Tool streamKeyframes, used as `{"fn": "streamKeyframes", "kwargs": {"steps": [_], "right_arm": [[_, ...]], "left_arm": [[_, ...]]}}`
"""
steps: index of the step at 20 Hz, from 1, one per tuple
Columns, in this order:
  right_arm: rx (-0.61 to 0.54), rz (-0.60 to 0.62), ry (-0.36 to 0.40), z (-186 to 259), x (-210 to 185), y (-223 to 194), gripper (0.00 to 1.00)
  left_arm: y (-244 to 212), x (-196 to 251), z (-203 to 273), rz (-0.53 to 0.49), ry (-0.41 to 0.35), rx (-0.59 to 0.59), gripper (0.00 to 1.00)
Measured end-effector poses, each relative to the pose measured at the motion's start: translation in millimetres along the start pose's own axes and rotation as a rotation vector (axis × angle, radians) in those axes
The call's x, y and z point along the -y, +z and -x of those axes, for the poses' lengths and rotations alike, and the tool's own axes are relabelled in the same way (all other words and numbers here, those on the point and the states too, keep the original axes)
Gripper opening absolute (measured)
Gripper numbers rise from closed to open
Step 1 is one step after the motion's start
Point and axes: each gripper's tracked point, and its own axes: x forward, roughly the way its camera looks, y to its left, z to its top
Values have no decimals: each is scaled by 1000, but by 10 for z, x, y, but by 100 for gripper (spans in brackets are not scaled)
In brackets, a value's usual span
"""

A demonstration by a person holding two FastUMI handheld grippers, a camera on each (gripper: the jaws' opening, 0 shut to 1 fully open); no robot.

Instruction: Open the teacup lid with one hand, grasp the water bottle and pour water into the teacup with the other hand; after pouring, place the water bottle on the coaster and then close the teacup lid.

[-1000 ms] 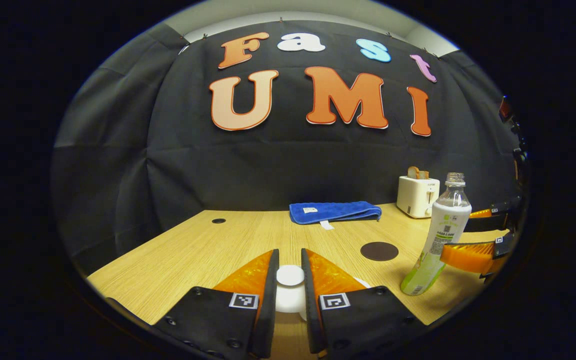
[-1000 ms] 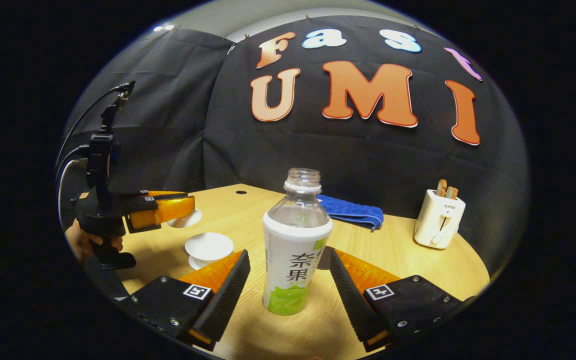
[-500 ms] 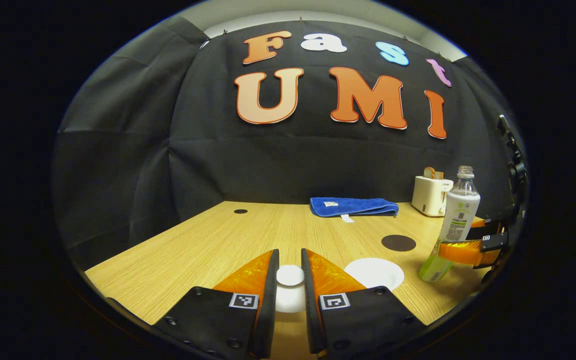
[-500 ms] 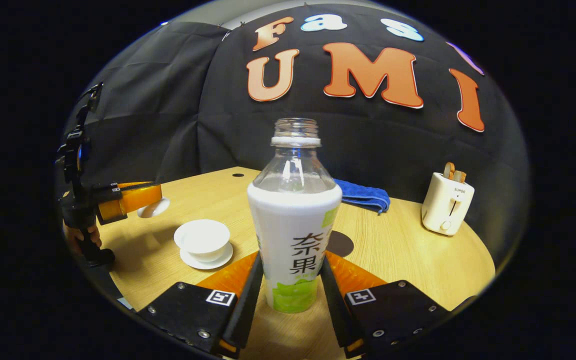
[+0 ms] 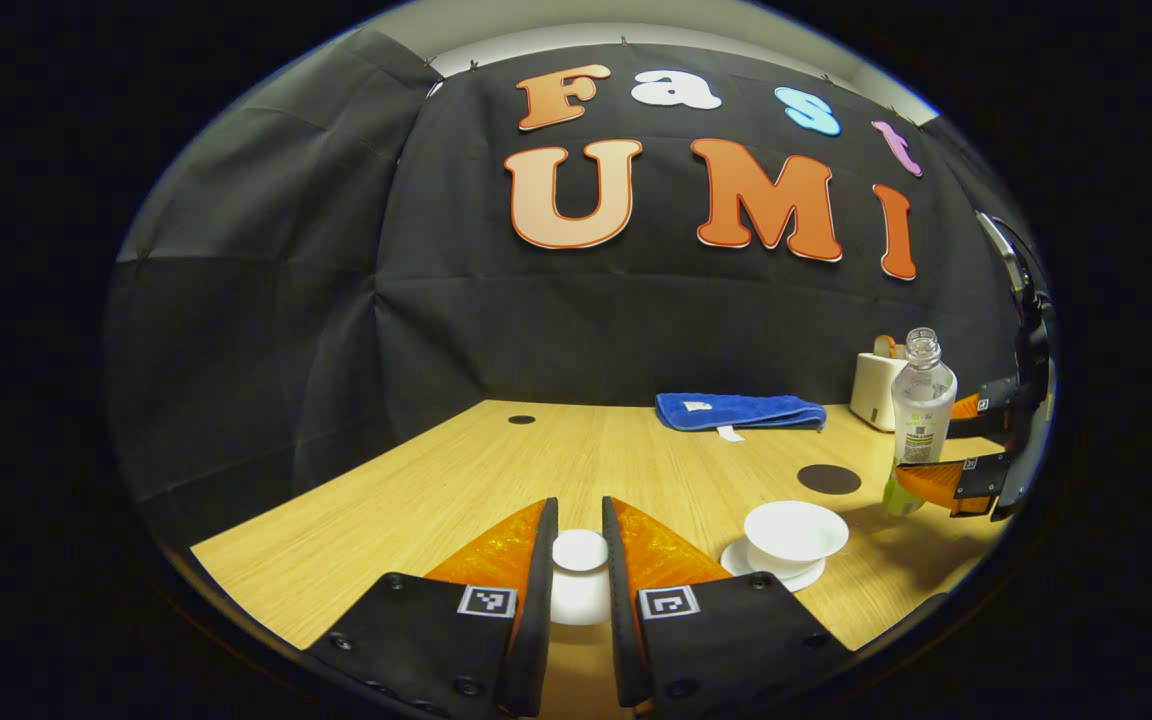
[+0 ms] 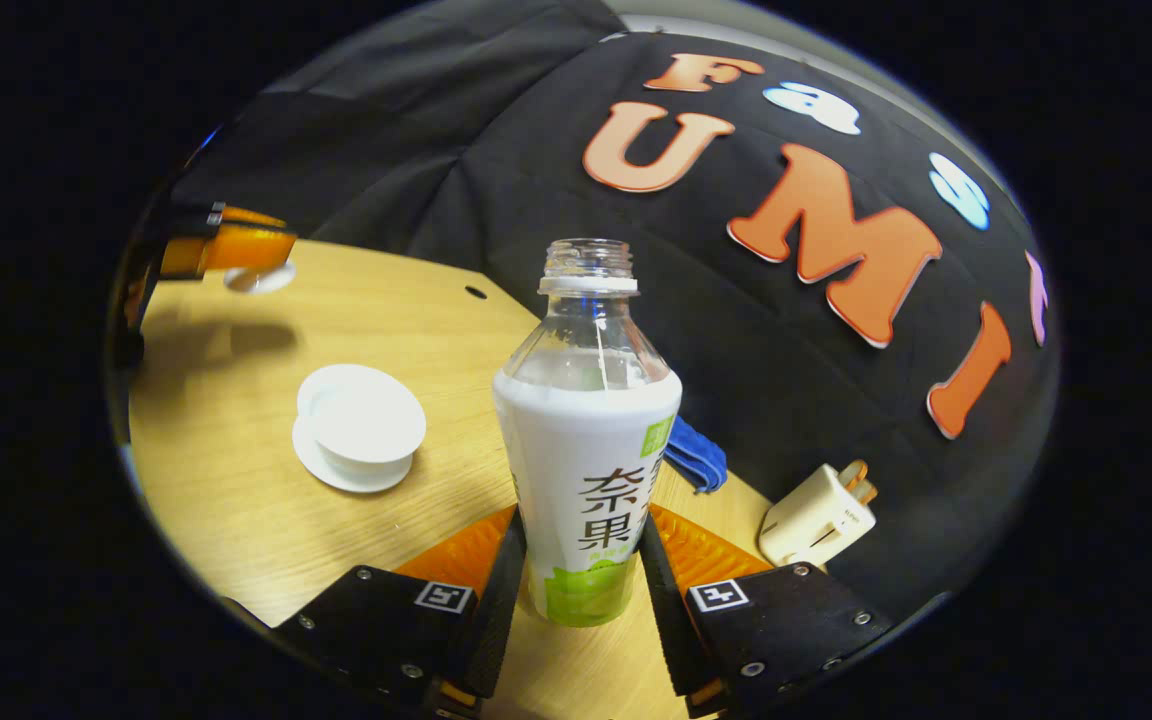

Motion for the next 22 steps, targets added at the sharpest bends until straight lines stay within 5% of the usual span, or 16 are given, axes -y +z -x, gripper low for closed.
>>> {"fn": "streamKeyframes", "kwargs": {"steps": [10, 22], "right_arm": [[-28, 370, -71, -133, 239, 34, 64], [69, 700, -174, -155, 417, 345, 64]], "left_arm": [[-11, -169, 97, -15, 28, 2, 30], [-74, -275, 139, 5, 33, -21, 30]]}}
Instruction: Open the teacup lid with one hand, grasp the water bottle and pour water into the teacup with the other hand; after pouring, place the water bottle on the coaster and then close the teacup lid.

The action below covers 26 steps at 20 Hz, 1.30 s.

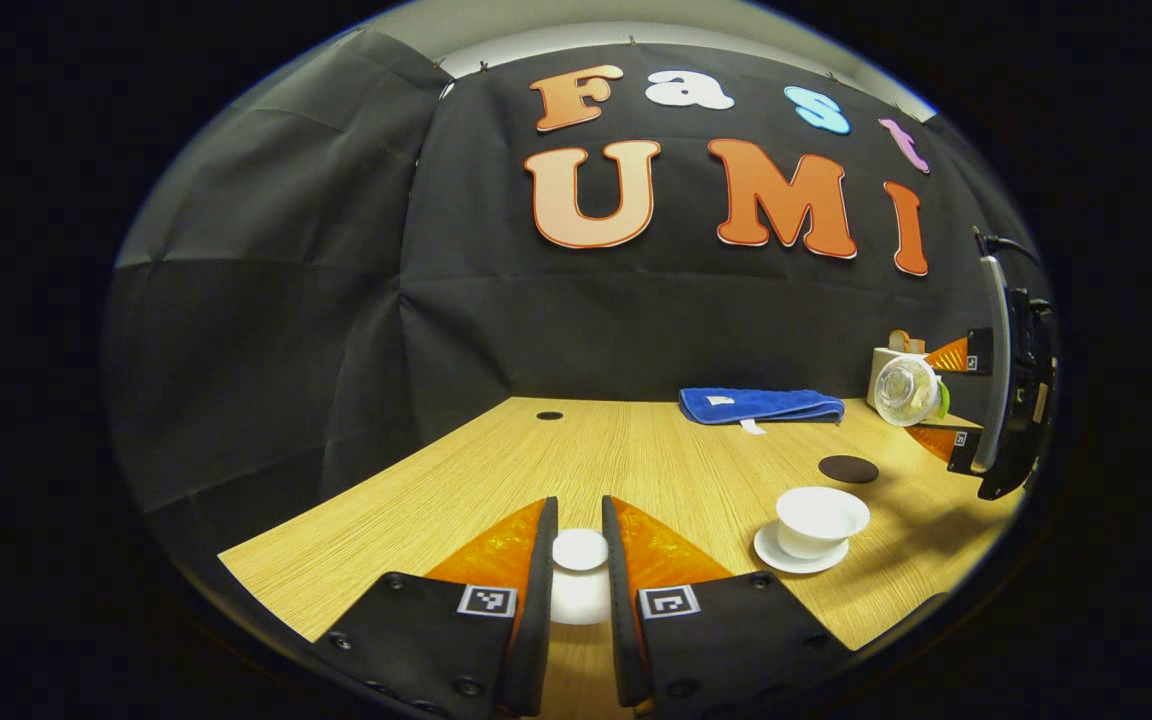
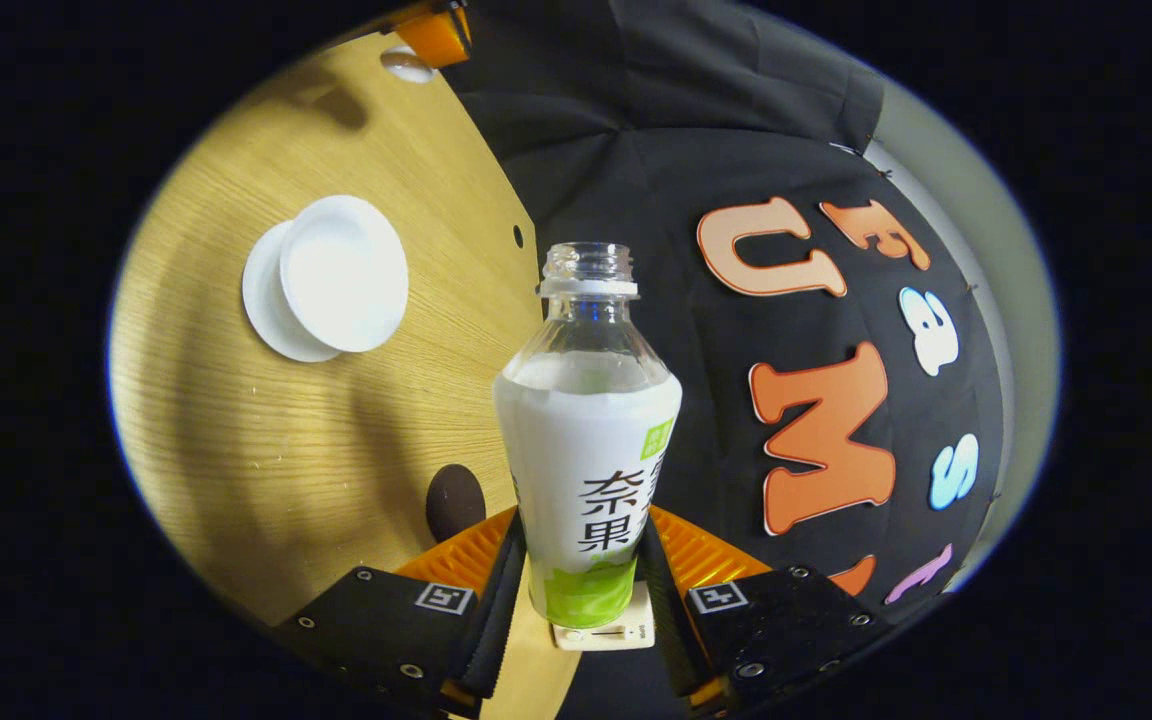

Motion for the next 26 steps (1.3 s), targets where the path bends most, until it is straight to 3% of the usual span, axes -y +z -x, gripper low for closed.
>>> {"fn": "streamKeyframes", "kwargs": {"steps": [4, 7, 10, 16, 26], "right_arm": [[28, 77, -24, -9, 69, 37, 64], [45, 177, -89, -44, 170, 27, 60], [47, 226, -94, -68, 181, 6, 67], [65, 347, -140, -99, 236, 12, 64], [94, 411, -202, -98, 286, 24, 64]], "left_arm": [[-8, -58, 33, -1, 9, -2, 30], [-28, -120, 34, 1, 28, -9, 30], [-66, -127, 31, 1, 31, -15, 30], [-99, -115, 11, -8, 24, -30, 31], [-105, -120, -21, -21, 22, -37, 29]]}}
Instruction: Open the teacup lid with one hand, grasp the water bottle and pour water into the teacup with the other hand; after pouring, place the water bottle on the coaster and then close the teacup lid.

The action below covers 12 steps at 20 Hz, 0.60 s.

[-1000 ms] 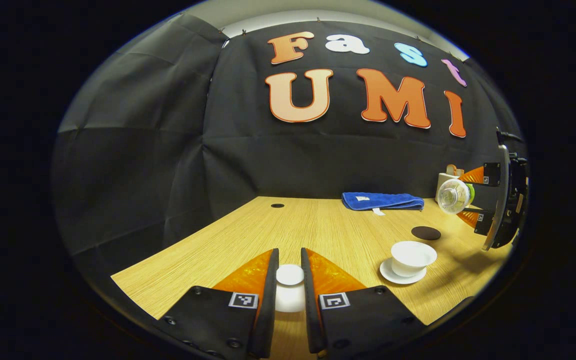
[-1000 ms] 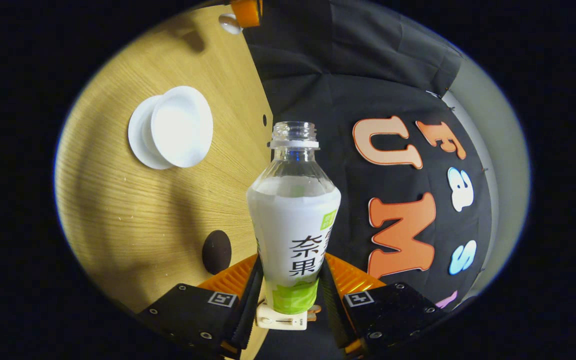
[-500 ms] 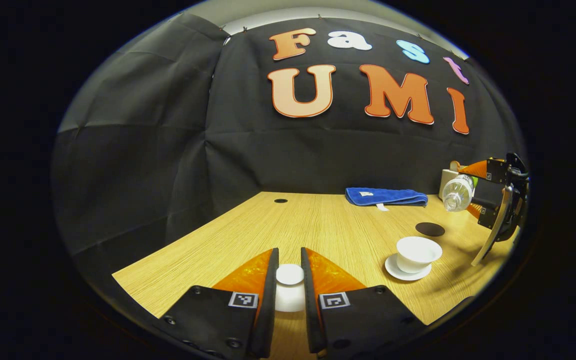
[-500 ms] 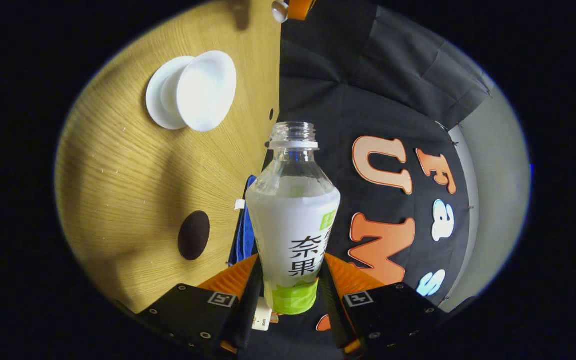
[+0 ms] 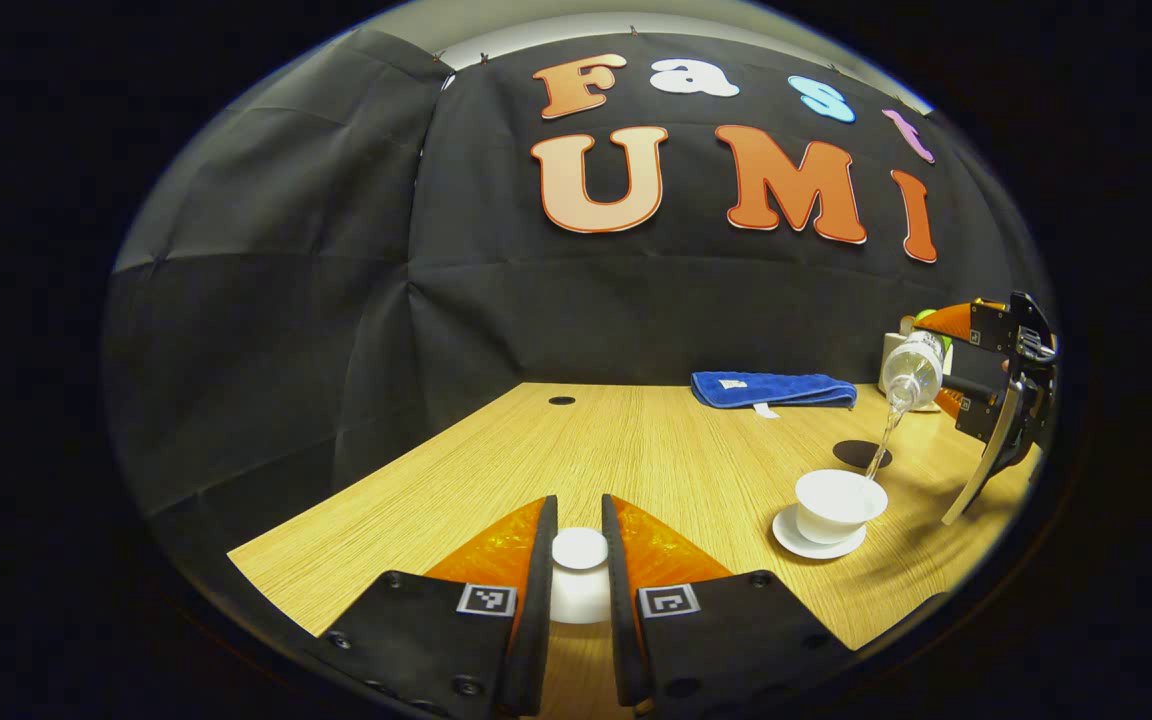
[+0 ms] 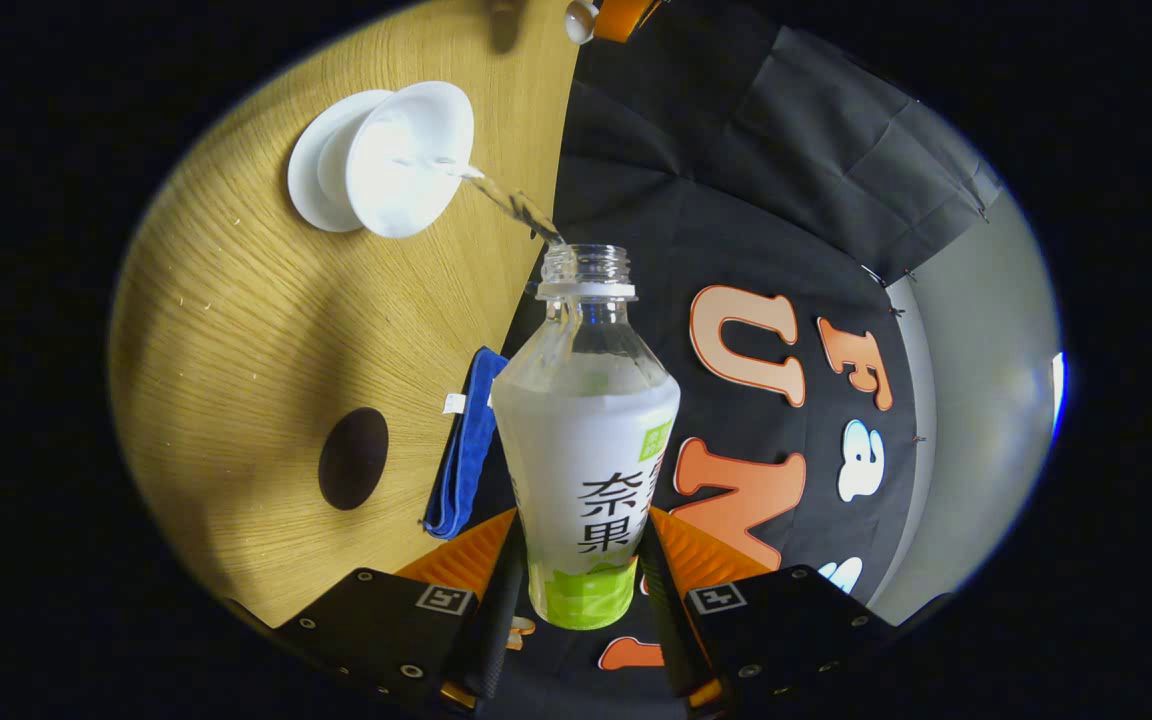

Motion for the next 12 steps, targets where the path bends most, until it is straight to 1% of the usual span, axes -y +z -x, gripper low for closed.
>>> {"fn": "streamKeyframes", "kwargs": {"steps": [5, 8, 9, 12], "right_arm": [[10, 61, -49, 9, 20, 20, 64], [19, 79, -71, -7, 72, -5, 64], [22, 86, -79, -5, 84, -1, 64], [32, 110, -103, -8, 121, 14, 64]], "left_arm": [[-31, 42, 8, 7, -12, -10, 31], [-26, 65, 3, 4, -19, -12, 31], [-16, 68, 1, 5, -20, -10, 29], [2, 78, 8, 4, -23, -5, 31]]}}
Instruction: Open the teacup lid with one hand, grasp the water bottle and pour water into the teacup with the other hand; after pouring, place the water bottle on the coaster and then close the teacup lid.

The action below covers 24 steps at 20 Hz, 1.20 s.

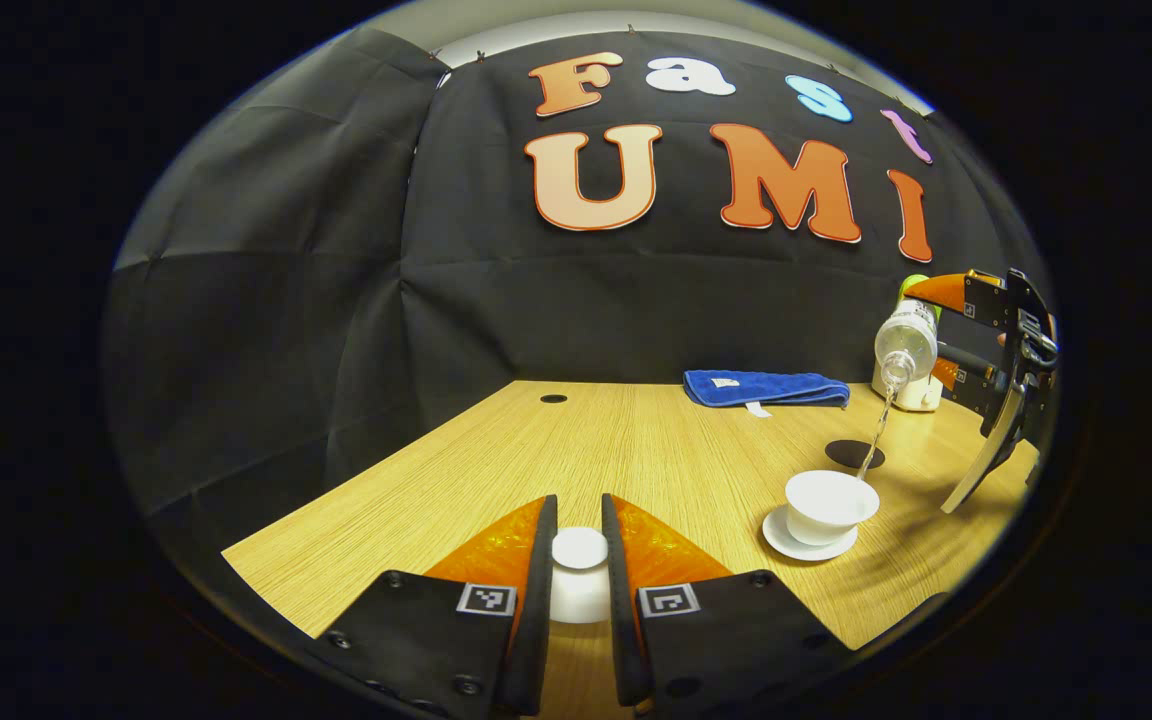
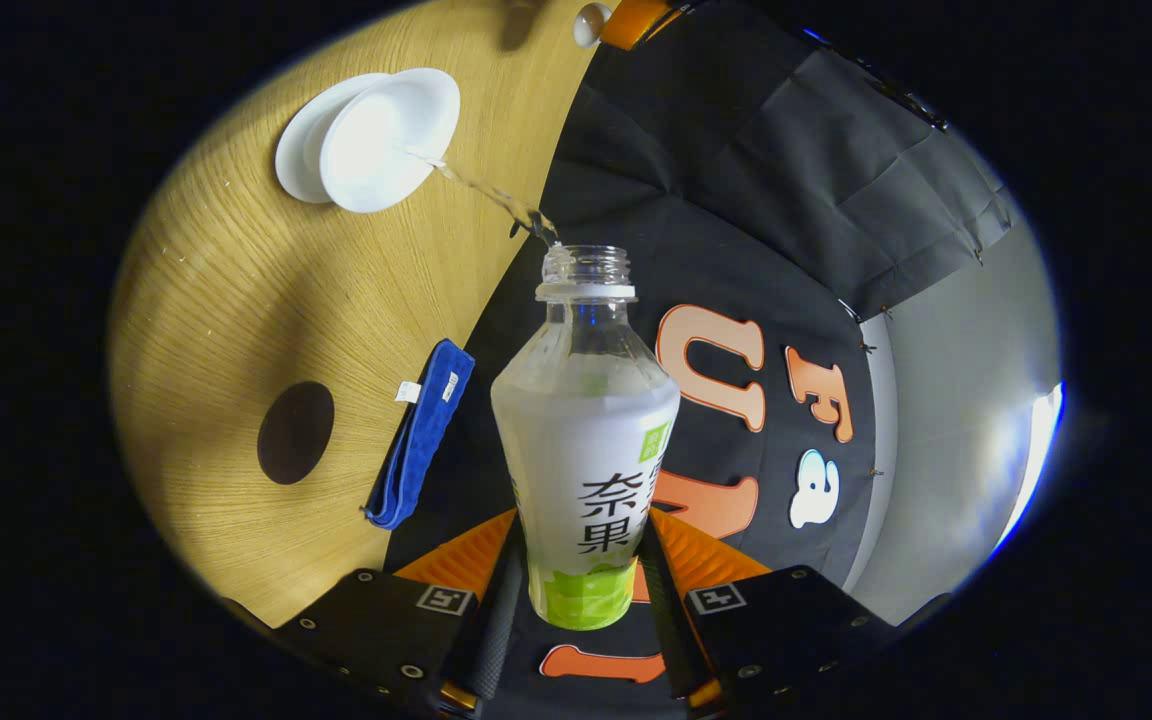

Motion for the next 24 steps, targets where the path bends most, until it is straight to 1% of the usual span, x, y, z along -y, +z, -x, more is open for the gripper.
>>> {"fn": "streamKeyframes", "kwargs": {"steps": [7, 8, 10, 11, 12, 17, 21, 24], "right_arm": [[38, 96, -57, 47, 51, 67, 63], [44, 103, -59, 33, 50, 68, 63], [70, 104, -39, 24, 35, 85, 64], [79, 126, -46, 26, 75, 88, 66], [88, 152, -59, 30, 89, 95, 63], [120, 223, -91, 94, 78, 172, 64], [145, 252, -114, 160, 87, 245, 63], [161, 267, -121, 109, 101, 210, 64]], "left_arm": [[3, 33, 5, -1, -7, 3, 31], [4, 25, -2, -1, -8, 2, 31], [1, 42, -2, 2, -14, 3, 31], [-15, 54, 0, 0, -18, -2, 30], [-14, 54, 2, -3, -20, -5, 31], [13, 50, 11, -2, -25, 3, 31], [-1, 59, 12, -2, -30, 3, 31], [-34, 32, 14, -5, -26, -4, 30]]}}
